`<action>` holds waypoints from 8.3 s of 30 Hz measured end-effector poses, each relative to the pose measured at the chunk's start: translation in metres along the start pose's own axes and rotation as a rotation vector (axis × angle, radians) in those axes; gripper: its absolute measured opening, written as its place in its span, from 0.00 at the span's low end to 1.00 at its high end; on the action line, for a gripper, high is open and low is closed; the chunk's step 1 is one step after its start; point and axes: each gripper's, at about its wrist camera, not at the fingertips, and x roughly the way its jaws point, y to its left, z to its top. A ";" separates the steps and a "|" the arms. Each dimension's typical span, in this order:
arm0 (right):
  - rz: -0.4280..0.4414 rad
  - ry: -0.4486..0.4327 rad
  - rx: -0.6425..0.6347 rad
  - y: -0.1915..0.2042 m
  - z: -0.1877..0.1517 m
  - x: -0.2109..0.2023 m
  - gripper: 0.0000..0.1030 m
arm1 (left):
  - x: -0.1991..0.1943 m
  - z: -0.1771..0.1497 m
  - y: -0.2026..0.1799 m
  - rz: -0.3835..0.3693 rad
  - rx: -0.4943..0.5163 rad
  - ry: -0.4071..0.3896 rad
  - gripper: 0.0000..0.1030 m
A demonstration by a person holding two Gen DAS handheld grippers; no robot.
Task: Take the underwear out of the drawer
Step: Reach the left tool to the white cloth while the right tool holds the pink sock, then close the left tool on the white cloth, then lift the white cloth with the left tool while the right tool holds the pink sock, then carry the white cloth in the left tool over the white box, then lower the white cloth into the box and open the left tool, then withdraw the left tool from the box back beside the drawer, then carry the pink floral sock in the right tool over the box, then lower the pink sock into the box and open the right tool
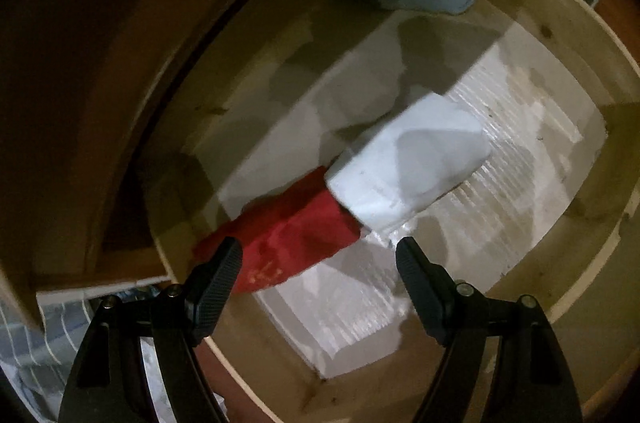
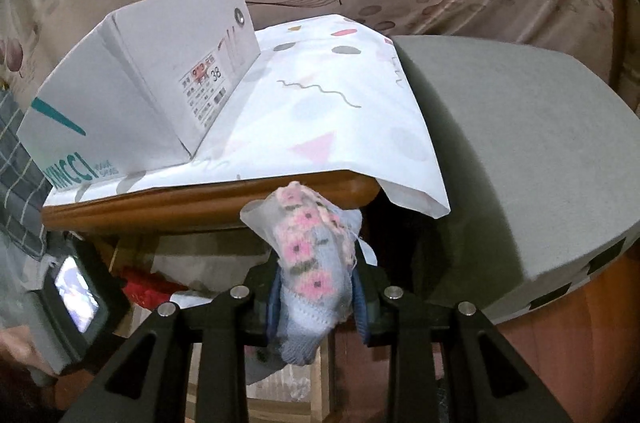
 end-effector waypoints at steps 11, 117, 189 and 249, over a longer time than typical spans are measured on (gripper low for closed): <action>-0.022 -0.034 0.020 -0.008 0.003 -0.007 0.28 | 0.021 0.025 -0.012 -0.009 0.114 0.041 0.71; -0.003 -0.044 -0.051 0.011 0.002 -0.007 0.28 | -0.310 -0.054 0.211 -0.014 -0.756 -0.487 0.33; -0.022 -0.094 -0.096 0.027 0.006 -0.020 0.28 | -0.149 -0.107 0.144 0.295 -1.036 -0.300 0.77; -0.031 -0.063 -0.565 0.229 0.158 -0.007 0.62 | -0.101 -0.186 0.192 0.120 -1.296 -0.189 0.77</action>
